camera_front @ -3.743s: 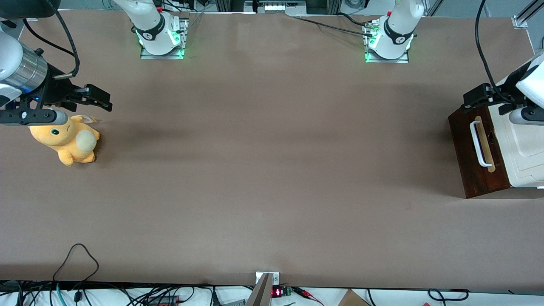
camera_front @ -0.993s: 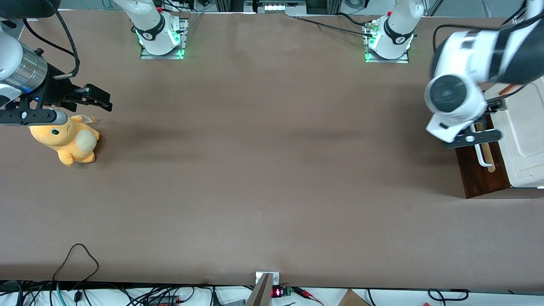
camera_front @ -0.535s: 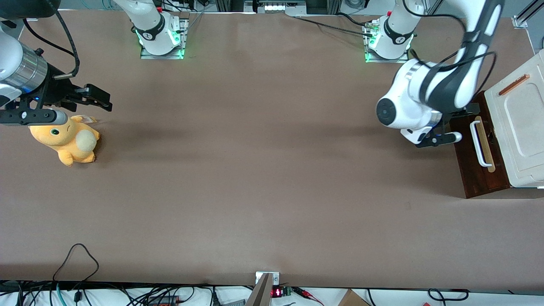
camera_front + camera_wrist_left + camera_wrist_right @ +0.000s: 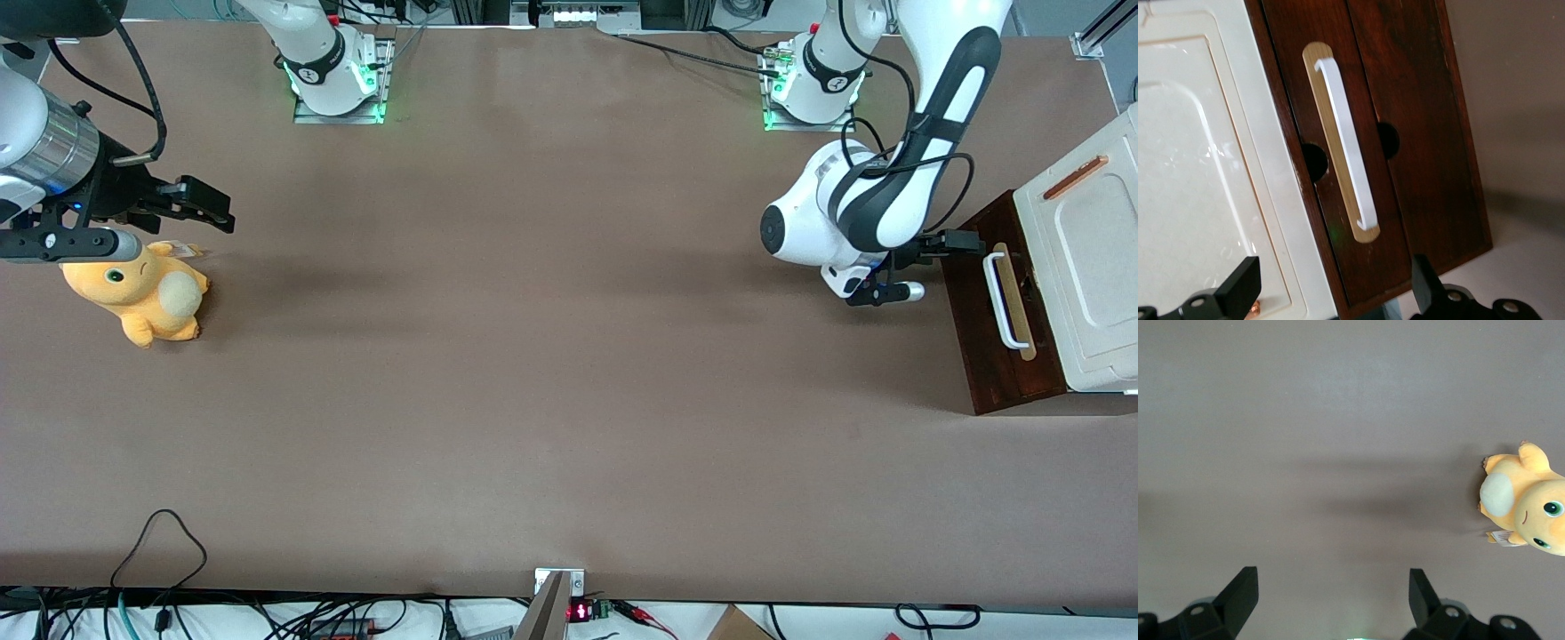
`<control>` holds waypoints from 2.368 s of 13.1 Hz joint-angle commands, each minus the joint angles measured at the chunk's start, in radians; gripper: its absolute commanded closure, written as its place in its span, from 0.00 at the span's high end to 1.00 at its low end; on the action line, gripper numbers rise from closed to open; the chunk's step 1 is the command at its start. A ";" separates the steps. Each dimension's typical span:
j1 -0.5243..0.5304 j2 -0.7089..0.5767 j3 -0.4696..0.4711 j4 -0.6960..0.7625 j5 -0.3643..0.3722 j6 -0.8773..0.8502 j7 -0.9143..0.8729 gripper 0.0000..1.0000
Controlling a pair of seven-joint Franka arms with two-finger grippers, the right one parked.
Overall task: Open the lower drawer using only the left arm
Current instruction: 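Lower the open left gripper to the white drawer handle, then close the left gripper around the white bar handle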
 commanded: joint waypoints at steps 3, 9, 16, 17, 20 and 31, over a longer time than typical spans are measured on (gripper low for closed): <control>0.040 0.099 0.018 0.011 0.194 -0.005 -0.057 0.99; 0.095 0.168 0.063 0.080 0.263 0.056 -0.074 0.95; 0.091 0.165 0.112 0.066 0.312 0.094 -0.114 0.92; 0.086 0.166 0.112 0.054 0.321 0.074 -0.155 0.89; 0.080 0.188 0.110 -0.001 0.410 0.029 -0.303 0.90; 0.081 0.192 0.112 -0.001 0.413 0.032 -0.311 0.43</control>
